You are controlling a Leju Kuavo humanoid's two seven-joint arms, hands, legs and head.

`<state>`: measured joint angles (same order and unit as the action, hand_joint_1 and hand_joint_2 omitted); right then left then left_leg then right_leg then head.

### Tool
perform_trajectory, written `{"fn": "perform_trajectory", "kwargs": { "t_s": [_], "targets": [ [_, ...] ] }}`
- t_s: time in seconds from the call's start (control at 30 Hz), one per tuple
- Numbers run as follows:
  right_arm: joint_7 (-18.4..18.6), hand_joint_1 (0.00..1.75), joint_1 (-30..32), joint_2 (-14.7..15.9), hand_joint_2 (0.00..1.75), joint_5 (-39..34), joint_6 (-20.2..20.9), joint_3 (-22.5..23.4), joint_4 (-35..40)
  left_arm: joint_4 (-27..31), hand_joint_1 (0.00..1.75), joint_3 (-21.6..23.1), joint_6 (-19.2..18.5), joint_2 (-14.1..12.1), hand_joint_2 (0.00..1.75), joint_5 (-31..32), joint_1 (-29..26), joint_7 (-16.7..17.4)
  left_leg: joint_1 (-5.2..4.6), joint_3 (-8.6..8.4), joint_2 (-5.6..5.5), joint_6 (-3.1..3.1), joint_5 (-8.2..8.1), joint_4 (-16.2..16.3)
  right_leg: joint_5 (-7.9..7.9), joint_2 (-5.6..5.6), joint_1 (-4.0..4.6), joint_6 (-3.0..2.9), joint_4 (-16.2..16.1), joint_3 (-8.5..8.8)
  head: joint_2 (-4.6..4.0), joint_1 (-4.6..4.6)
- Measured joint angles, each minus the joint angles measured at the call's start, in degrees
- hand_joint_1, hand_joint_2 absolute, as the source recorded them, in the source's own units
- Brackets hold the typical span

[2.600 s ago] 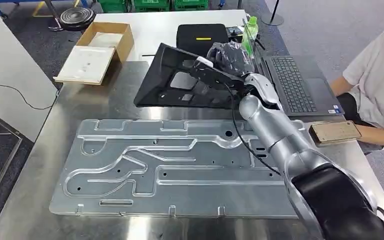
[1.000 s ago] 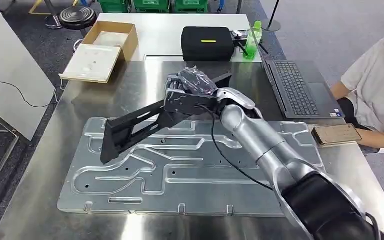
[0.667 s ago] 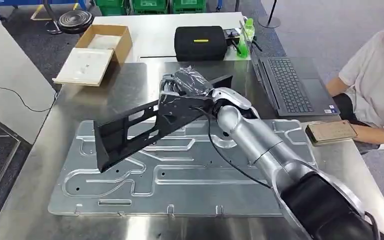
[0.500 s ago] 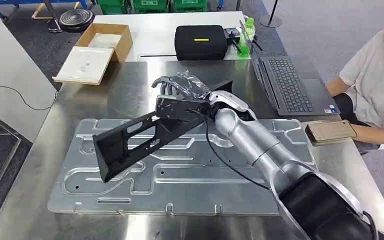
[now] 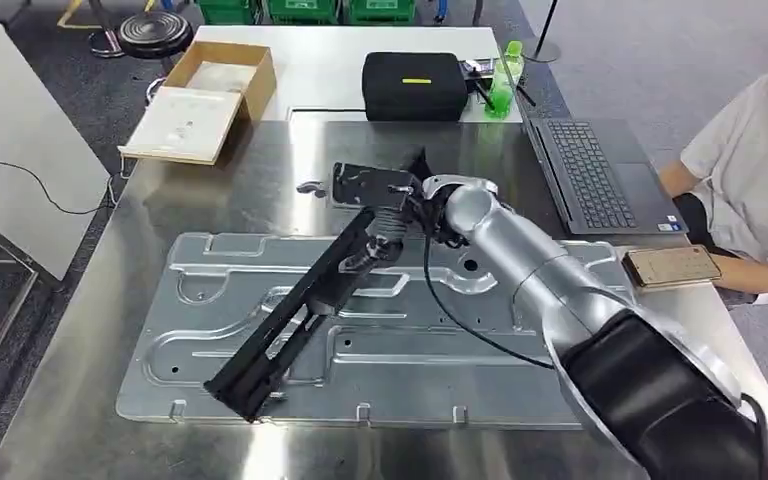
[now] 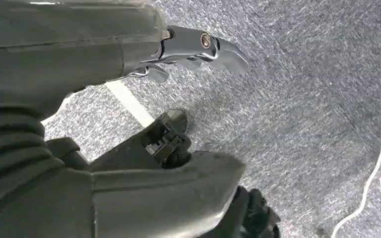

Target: Take the parts from the cabinet and place them on the table.

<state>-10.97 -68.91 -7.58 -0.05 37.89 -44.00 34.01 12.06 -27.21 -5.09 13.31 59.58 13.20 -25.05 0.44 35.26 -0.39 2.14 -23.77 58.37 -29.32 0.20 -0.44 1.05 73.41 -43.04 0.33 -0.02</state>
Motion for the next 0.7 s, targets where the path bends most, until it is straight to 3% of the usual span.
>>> {"fn": "perform_trajectory", "kwargs": {
  "t_s": [0.07,0.1,0.17,0.2,0.27,0.3,0.4,0.43,0.47,0.5,0.57,0.6,0.63,0.7],
  "targets": [
    [2.0,0.0,-2.7,0.6,1.75,-4.5,4.3,-0.2,-1.5,0.0,0.0,0.1,-0.3,0.2,0.0,0.2,0.0,0.0,0.0,0.0,-0.1,-0.18,-0.13,0.2,4.72,-0.05,-0.05,-0.37,-10.0,4.92,0.0,0.0],
    [3.2,0.0,-4.1,1.0,1.75,-6.8,5.5,-0.2,-2.1,0.0,0.0,0.1,-0.3,0.2,0.0,0.3,0.0,0.0,-0.11,0.19,-0.12,-0.39,-0.25,0.3,4.57,-0.09,0.05,-0.62,-13.2,6.3,0.0,-0.02],
    [5.4,0.0,-6.0,1.5,1.75,-10.4,6.3,-1.1,-3.1,0.0,0.0,0.2,-0.3,0.2,0.0,0.3,-0.1,0.1,-0.33,0.43,-0.09,-0.95,-0.3,0.5,4.75,-0.02,0.31,-1.02,-13.7,6.45,0.0,-0.02],
    [6.4,0.0,-6.5,1.8,0.0,-11.6,5.8,-1.9,-3.5,0.0,0.0,0.2,-0.3,0.2,0.0,0.3,-0.1,0.1,-0.26,0.36,-0.09,-1.29,-0.24,0.4,4.76,0.04,0.5,-1.23,-13.7,6.45,0.0,-0.02],
    [7.6,0.0,-7.3,2.4,0.0,-12.0,3.1,-4.2,-4.3,0.0,0.0,0.2,-0.2,0.2,0.0,0.0,-0.4,0.1,-0.16,0.64,-0.09,-1.94,-0.56,0.6,5.3,-0.06,0.14,-2.13,-14.4,6.73,0.0,0.0],
    [7.6,0.0,-7.5,2.5,0.0,-12.0,1.2,-5.4,-4.6,0.0,0.0,0.2,0.0,0.2,0.0,-0.1,-0.6,0.2,-0.03,1.08,-0.01,-2.18,-1.78,2.1,5.4,-0.01,0.16,-2.37,-14.5,6.77,0.0,-0.02],
    [6.5,0.0,-7.3,2.5,0.0,-10.7,-4.7,-9.0,-5.8,0.0,0.0,0.2,0.2,0.0,0.0,-0.4,-0.8,0.2,0.16,6.48,0.02,-2.76,-7.81,14.2,5.38,0.0,0.28,-2.79,-14.5,6.68,0.0,-0.04],
    [5.7,0.0,-6.8,2.5,0.0,-10.0,-7.4,-9.9,-6.2,0.0,0.0,0.2,0.4,0.0,0.0,-0.7,-0.9,0.2,0.17,7.94,0.02,-2.91,-8.44,17.1,5.37,-0.01,0.32,-2.79,-14.5,6.68,0.0,-0.02],
    [4.8,0.0,-6.3,2.5,0.0,-9.4,-10.5,-10.4,-6.5,0.0,0.0,0.2,0.5,0.0,0.0,-0.9,-0.9,0.2,0.18,8.1,0.02,-2.97,-7.76,17.2,5.37,-0.05,0.32,-2.78,-14.4,6.7,0.0,-0.02],
    [3.0,0.0,-5.6,2.3,0.0,-8.5,-15.2,-10.7,-6.7,0.0,0.0,0.2,0.7,0.0,0.0,-0.9,-0.9,0.1,0.2,7.02,0.03,-2.96,-5.85,14.8,5.35,-0.06,0.3,-2.77,-14.4,6.71,0.0,-0.04],
    [-1.6,0.0,-4.4,1.7,0.0,-6.3,-25.8,-10.8,-6.7,0.0,0.0,0.2,1.0,0.0,0.0,-1.3,-0.9,0.0,0.21,2.22,0.06,-2.72,-0.97,5.2,5.21,-0.02,0.21,-2.55,-14.2,6.78,0.0,-0.04],
    [-3.2,0.0,-3.7,1.4,0.0,-5.4,-29.8,-10.8,-6.4,0.0,0.0,0.1,1.1,0.0,0.0,-1.4,-0.9,0.0,0.19,0.52,0.1,-2.48,-0.57,1.1,5.09,0.02,0.22,-2.36,-14.1,6.76,0.0,-0.02],
    [-4.6,0.0,-2.9,1.2,0.0,-4.1,-33.8,-10.8,-5.7,0.0,0.0,0.1,1.2,0.0,0.0,-1.6,-0.8,-0.1,-0.19,-0.23,0.07,-2.21,-0.85,0.2,5.08,0.18,0.58,-2.12,-13.9,6.53,0.0,-0.02],
    [-5.9,0.0,-0.2,1.0,0.0,-0.3,-39.4,-10.3,-2.8,0.0,0.0,0.0,1.5,0.0,0.0,-1.9,-0.9,-0.1,-0.31,-0.15,-0.03,-1.66,-0.75,0.4,5.21,0.18,0.44,-1.61,-14.2,6.67,0.0,-0.02]
  ]
}}
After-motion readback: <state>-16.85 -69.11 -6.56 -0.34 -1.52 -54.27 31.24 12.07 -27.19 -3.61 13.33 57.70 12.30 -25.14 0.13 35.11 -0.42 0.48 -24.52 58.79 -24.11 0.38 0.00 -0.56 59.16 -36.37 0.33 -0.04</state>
